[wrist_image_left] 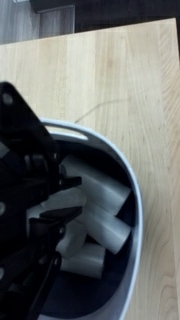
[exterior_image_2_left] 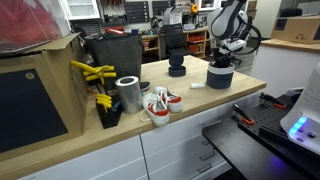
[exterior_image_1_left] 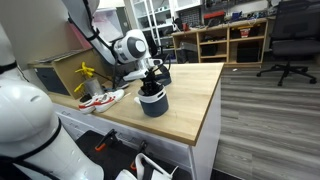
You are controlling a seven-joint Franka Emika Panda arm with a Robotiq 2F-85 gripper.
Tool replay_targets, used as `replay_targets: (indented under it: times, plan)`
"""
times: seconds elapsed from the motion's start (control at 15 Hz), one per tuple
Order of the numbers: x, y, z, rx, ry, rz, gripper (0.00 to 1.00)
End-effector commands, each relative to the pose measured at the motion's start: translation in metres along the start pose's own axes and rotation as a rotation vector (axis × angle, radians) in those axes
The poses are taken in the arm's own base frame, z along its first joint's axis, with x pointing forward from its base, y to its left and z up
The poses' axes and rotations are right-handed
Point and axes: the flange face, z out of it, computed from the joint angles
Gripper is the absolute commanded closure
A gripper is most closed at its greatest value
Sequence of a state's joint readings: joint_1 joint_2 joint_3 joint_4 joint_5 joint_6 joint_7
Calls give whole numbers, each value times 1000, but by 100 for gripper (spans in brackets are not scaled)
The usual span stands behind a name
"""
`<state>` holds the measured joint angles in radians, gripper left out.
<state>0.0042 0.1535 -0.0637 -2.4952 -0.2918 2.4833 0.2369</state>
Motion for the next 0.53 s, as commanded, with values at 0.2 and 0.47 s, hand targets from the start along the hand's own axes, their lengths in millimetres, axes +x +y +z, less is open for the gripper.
replay_targets:
  times: [0.2,0.47]
  plan:
    - [-2,8,-61,136,15,4,94]
    - [-5,8,-89,168,18,-18,94]
